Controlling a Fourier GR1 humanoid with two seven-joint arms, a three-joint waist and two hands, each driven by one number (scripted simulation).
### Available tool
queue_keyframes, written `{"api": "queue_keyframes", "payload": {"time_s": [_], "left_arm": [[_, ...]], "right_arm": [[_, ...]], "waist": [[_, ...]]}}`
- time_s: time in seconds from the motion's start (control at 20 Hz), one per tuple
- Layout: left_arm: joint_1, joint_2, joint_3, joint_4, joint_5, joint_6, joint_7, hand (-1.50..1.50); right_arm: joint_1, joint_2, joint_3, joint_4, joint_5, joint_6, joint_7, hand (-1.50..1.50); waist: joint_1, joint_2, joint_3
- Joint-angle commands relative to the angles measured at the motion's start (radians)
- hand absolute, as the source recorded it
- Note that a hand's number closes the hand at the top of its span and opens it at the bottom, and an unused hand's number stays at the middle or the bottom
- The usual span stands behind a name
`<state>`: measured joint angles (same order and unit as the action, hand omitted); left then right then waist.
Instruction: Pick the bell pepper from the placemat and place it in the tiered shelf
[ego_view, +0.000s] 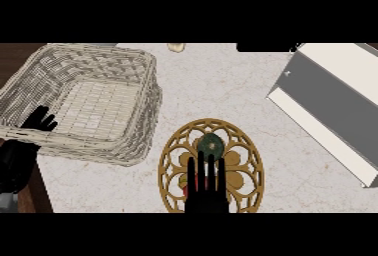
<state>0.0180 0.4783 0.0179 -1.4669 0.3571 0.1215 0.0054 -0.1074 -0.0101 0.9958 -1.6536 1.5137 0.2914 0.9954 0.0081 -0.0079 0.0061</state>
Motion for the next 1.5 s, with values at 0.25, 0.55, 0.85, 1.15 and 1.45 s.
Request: {"api": "queue_keyframes", "payload": {"time_s": [0.25,0.55,0.85,1.15,1.45], "left_arm": [[-0.006,-0.014,-0.059,0.050,-0.083,0.007,0.060,0.00],[-0.014,0.013,-0.037,0.059,-0.056,-0.053,0.063,0.00],[0.051,0.002,-0.042,-0.010,-0.073,-0.026,0.070,0.00],[0.032,-0.026,-0.059,0.046,-0.096,-0.022,0.044,0.00],[-0.035,0.012,-0.007,0.096,-0.054,-0.068,0.059,0.00]], "right_arm": [[-0.076,0.010,-0.008,0.094,-0.045,-0.024,0.062,-1.50],[-0.131,0.010,-0.070,0.173,-0.096,-0.062,0.028,-1.50],[-0.079,0.010,-0.081,0.164,-0.108,-0.092,0.017,1.50],[-0.162,0.010,-0.104,0.283,-0.119,-0.148,-0.054,1.50],[-0.202,0.002,-0.067,0.265,-0.058,-0.158,-0.052,1.50]], "waist": [[-0.007,0.010,-0.006],[-0.006,0.011,-0.006],[-0.006,0.007,-0.006],[-0.006,0.010,-0.006],[-0.017,0.010,-0.006]]}}
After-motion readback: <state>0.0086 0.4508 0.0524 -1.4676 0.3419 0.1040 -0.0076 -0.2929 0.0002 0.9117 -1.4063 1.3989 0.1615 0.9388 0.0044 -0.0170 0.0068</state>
